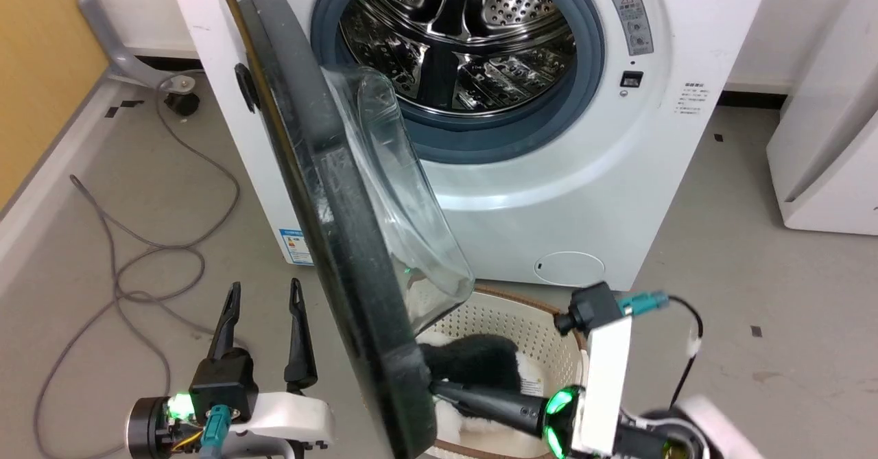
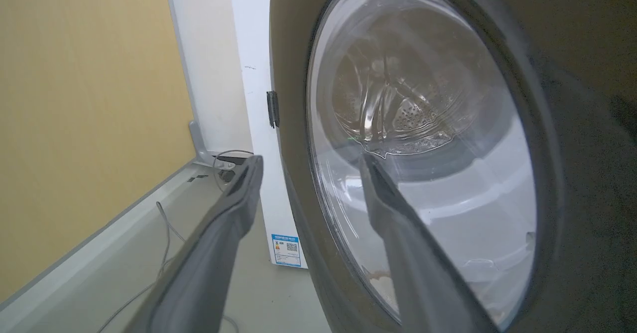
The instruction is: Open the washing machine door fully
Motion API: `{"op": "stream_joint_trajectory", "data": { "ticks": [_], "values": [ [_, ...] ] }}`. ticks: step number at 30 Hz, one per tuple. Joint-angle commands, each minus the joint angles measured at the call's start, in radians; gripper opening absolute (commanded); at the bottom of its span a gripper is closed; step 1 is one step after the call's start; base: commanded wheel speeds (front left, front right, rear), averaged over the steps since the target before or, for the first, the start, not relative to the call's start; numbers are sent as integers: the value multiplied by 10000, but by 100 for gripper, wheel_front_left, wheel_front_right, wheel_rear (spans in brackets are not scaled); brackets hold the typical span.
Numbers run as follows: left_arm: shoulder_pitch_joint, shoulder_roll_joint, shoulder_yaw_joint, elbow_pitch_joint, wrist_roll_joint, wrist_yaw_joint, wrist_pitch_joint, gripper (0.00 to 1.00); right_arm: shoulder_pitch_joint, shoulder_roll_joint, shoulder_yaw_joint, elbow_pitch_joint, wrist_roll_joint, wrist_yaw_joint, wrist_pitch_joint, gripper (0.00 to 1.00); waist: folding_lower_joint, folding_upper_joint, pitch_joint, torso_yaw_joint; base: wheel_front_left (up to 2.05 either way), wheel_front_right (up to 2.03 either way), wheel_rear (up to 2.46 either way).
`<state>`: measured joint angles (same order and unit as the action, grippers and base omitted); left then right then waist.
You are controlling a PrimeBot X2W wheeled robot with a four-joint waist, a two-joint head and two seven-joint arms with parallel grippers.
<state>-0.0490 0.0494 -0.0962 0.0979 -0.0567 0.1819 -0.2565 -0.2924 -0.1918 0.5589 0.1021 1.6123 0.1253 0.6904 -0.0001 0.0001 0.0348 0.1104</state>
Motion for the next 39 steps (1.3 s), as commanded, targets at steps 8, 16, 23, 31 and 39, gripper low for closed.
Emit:
{"op": "stream_joint_trajectory", "data": {
  "ticks": [8,16,23,31,39],
  "values": [
    [322,8,64,79,-92,0,-53,100,697,31,-1293,-615,-491,54,-1957,0,1,-1,-248,-71,0,0,0],
    [495,8,297,50,-164,-17,-53,100,642,-904,-2758,-1368,-4597,54,-7609,0,1,-1,-353,-427,0,0,0],
    [581,8,492,-30,-149,-15,-53,100,875,-1370,-4056,-1317,-10298,54,-9511,0,1,-1,-337,-731,0,0,0],
    [610,8,546,-49,-151,-2,-53,100,2653,355,-5429,-2093,-15204,54,-9519,0,1,-1,-347,-740,0,0,0],
    [631,8,458,-47,-115,-41,-53,100,4148,1347,-5928,-938,-14972,54,-9520,100,1,-1,-435,-616,0,0,0]
  ]
}}
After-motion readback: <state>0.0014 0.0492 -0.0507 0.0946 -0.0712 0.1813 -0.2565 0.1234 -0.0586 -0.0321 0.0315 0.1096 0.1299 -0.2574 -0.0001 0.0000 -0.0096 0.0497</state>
